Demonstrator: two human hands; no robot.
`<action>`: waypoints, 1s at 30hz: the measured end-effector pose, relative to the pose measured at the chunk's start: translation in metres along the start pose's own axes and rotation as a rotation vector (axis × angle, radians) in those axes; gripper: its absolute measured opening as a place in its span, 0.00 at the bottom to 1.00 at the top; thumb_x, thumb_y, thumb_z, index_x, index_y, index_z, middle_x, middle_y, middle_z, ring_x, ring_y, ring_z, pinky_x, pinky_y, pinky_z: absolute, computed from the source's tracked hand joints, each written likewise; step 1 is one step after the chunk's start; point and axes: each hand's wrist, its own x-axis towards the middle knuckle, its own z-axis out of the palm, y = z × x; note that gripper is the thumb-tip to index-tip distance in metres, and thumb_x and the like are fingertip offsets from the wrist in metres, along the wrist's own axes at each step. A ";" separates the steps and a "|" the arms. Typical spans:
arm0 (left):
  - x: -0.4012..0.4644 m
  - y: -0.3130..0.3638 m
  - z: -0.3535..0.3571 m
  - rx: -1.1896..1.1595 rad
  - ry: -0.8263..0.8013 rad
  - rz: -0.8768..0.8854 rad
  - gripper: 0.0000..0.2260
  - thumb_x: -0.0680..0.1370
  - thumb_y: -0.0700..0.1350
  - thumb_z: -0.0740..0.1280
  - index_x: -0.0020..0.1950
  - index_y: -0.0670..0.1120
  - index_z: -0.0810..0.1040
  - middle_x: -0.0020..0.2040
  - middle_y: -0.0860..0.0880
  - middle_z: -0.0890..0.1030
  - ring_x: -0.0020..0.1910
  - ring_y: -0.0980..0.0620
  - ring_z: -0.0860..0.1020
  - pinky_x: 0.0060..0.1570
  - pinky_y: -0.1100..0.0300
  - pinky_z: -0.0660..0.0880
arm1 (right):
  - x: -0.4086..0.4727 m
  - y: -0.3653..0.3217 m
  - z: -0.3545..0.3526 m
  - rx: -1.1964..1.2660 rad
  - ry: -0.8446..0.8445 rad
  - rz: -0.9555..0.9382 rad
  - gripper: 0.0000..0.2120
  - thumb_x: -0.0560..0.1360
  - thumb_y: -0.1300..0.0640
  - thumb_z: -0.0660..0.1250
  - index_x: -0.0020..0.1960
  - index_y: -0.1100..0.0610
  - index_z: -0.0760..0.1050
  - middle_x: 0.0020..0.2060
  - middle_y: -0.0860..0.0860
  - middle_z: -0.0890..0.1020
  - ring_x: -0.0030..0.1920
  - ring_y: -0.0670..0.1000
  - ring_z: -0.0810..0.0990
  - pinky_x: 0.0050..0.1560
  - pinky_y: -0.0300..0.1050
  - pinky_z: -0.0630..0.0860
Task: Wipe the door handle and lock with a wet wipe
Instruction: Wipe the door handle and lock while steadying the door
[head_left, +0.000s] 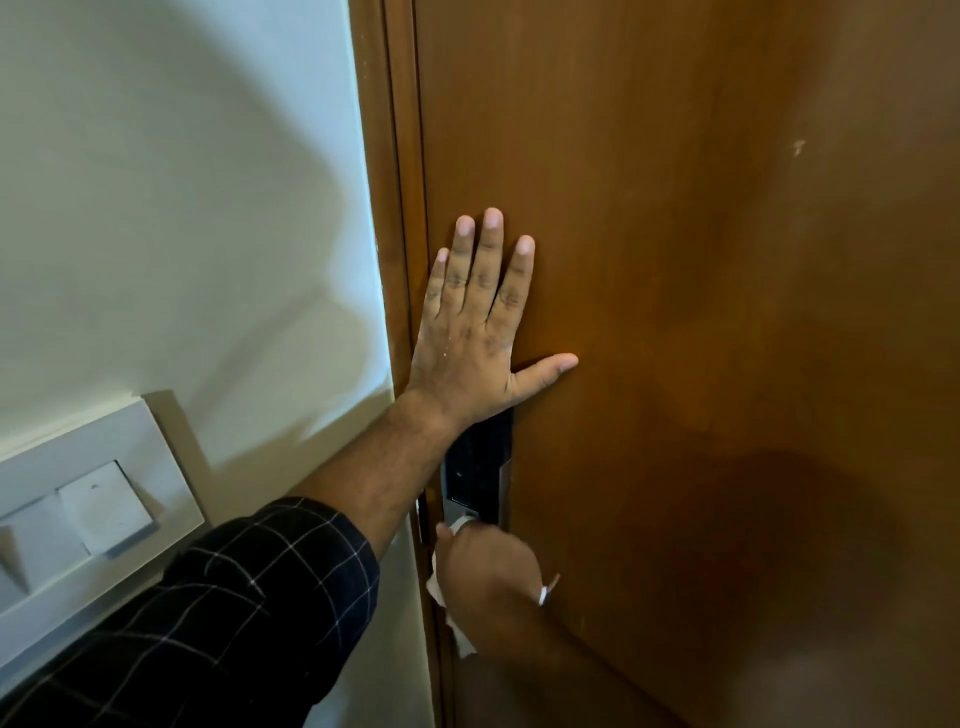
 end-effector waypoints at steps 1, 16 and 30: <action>0.000 0.001 0.000 0.003 0.003 0.002 0.46 0.72 0.73 0.56 0.78 0.44 0.50 0.78 0.36 0.56 0.78 0.38 0.51 0.77 0.42 0.46 | 0.004 -0.005 0.002 0.027 0.066 0.056 0.26 0.80 0.40 0.48 0.45 0.57 0.77 0.42 0.55 0.85 0.43 0.54 0.83 0.41 0.49 0.76; 0.000 0.002 -0.005 0.013 -0.022 -0.033 0.45 0.72 0.74 0.55 0.79 0.46 0.49 0.79 0.39 0.56 0.78 0.39 0.51 0.76 0.43 0.46 | -0.036 0.104 -0.053 -0.433 0.141 -0.885 0.14 0.80 0.49 0.56 0.55 0.59 0.72 0.47 0.59 0.82 0.44 0.58 0.80 0.42 0.53 0.77; 0.001 0.001 -0.001 0.007 0.029 -0.026 0.45 0.72 0.74 0.56 0.78 0.46 0.51 0.78 0.38 0.58 0.78 0.39 0.53 0.76 0.43 0.47 | -0.055 0.098 -0.035 0.466 0.436 -0.328 0.20 0.74 0.73 0.62 0.61 0.57 0.78 0.57 0.51 0.78 0.52 0.48 0.79 0.56 0.46 0.79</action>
